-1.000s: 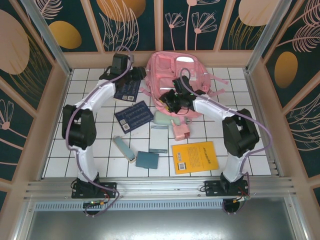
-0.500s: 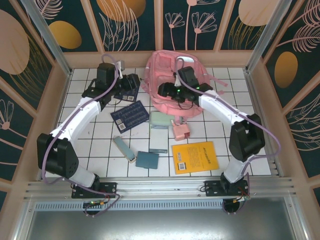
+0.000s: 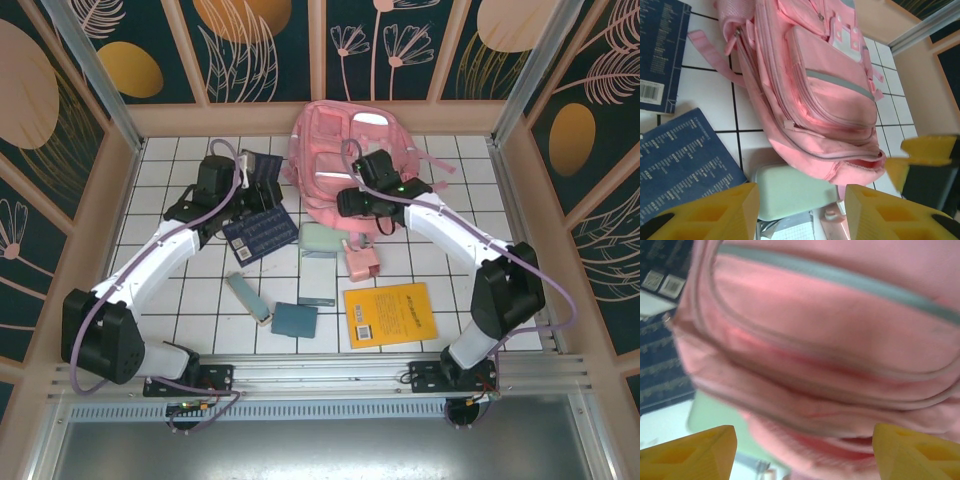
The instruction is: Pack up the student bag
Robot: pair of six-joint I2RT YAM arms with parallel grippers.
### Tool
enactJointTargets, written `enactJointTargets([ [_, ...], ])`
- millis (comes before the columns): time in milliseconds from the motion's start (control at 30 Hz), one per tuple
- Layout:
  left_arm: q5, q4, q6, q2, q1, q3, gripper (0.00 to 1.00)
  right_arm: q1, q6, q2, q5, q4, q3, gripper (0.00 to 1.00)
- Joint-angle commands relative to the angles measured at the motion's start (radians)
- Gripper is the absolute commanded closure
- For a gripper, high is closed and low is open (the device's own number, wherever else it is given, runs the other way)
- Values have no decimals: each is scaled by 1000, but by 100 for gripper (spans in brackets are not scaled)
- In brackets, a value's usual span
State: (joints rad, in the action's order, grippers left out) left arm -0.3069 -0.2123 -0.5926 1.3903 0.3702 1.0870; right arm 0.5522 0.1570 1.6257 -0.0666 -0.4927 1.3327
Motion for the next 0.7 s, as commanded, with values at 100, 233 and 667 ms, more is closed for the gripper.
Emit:
enactJointTargets([
  [100, -31, 46, -13, -36, 9, -66, 50, -193, -371, 71, 230, 153, 93, 30],
  [233, -48, 74, -64, -11, 9, -82, 50, -358, -334, 167, 572, 169, 199, 31],
  [667, -149, 238, -213, 76, 15, -162, 51, -364, -453, 463, 793, 64, 346, 36],
])
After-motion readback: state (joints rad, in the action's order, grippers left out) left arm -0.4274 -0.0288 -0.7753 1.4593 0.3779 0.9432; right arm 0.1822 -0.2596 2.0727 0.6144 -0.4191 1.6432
